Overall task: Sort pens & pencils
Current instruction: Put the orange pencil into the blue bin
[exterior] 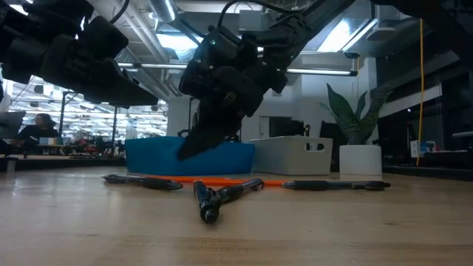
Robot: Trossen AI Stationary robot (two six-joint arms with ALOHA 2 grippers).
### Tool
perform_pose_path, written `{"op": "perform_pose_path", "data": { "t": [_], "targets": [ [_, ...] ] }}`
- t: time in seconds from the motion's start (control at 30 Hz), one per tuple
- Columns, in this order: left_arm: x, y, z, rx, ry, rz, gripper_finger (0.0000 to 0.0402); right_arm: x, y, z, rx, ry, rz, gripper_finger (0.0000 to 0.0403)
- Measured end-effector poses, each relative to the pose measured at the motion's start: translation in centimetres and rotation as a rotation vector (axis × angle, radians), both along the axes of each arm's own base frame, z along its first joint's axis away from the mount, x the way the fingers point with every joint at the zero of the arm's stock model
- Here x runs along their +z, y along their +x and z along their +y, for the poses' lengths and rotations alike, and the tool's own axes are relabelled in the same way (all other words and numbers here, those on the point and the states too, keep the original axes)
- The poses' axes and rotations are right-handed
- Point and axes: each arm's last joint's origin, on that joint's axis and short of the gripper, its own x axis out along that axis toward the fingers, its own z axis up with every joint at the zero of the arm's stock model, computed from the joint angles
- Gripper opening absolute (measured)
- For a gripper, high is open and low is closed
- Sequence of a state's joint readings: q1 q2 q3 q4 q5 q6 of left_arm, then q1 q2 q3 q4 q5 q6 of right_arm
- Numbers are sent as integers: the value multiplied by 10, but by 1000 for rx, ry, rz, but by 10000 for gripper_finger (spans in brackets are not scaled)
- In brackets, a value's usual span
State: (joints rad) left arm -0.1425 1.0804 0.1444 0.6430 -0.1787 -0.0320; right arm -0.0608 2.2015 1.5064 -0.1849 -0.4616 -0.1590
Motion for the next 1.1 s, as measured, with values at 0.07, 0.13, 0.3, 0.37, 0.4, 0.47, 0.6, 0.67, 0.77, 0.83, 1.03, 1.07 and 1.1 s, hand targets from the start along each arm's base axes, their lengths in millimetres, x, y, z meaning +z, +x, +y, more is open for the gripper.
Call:
{"op": "perform_pose_path", "data": {
  "t": [0.07, 0.13, 0.3, 0.37, 0.4, 0.47, 0.6, 0.67, 0.77, 0.83, 1.03, 1.07, 1.1],
  "targets": [
    [0, 0, 0, 3, -12, -1, 27, 4, 1, 0, 1, 0, -13, 13],
    [0, 0, 0, 4, -15, -1, 27, 15, 6, 0, 2, -1, -36, 13],
    [1, 1, 0, 15, -50, -4, 27, 70, 5, 6, 85, -17, -12, 13],
    [6, 4, -1, 13, -42, -6, 27, 94, 0, 15, 139, -45, -42, 13],
    [9, 7, -1, 19, -37, 1, 27, 107, -4, 18, 158, -63, -68, 13],
    [16, 14, -1, 35, -24, 44, 27, 132, -16, 23, 174, -79, -100, 12],
    [34, 28, -2, 77, 4, 197, 27, 164, -45, 23, 161, -96, -147, 12],
    [41, 34, -3, 98, 9, 291, 27, 164, -60, 23, 135, -114, -158, 12],
    [55, 45, -6, 88, 6, 394, 27, 162, -84, 23, 46, -152, -207, 12],
    [62, 53, -10, 62, 1, 444, 27, 159, -102, 22, -5, -168, -249, 12],
    [69, 84, -16, 38, 5, 536, 28, 149, -153, 21, -66, -135, -429, 12],
    [67, 90, -16, 53, 14, 549, 28, 148, -160, 22, -76, -118, -449, 12],
    [63, 95, -15, 73, 19, 567, 28, 146, -167, 22, -80, -109, -468, 12]
  ]
}}
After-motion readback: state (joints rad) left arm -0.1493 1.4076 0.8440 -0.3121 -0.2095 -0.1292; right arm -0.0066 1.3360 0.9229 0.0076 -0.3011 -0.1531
